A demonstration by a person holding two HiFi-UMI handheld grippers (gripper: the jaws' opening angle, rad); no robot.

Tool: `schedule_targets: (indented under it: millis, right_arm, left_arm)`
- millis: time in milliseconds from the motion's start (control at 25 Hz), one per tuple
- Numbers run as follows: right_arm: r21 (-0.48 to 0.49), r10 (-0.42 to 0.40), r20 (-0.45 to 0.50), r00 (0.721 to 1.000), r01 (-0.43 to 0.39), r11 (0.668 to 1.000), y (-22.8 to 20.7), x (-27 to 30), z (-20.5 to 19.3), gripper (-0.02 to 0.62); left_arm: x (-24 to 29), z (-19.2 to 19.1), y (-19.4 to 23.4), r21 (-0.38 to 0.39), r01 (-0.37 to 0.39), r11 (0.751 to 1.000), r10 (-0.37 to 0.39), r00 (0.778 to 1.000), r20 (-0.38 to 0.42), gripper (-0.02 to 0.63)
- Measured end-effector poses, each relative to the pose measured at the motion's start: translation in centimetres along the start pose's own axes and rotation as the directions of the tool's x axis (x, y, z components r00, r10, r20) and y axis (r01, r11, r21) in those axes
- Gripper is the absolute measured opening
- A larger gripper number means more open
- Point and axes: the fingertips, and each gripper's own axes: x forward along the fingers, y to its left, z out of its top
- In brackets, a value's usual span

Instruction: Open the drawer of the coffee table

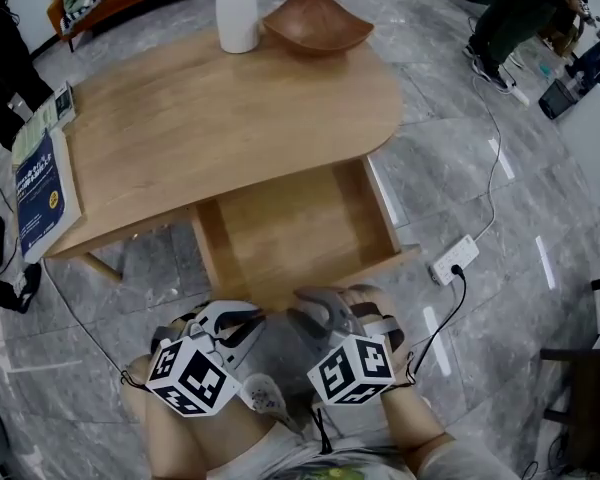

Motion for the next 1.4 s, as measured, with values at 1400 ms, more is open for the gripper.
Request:
schedule_targets:
  millis: [1400]
  right_arm:
    - [0.654, -0.564, 0.547, 0.618, 0.104, 0.749, -10.4, -4.4, 9.6, 0.028]
  left_arm:
    - [-5.4, 7.9, 9.9, -0.319, -0.476, 0.82, 0.572, 0.706, 0.417, 0.009]
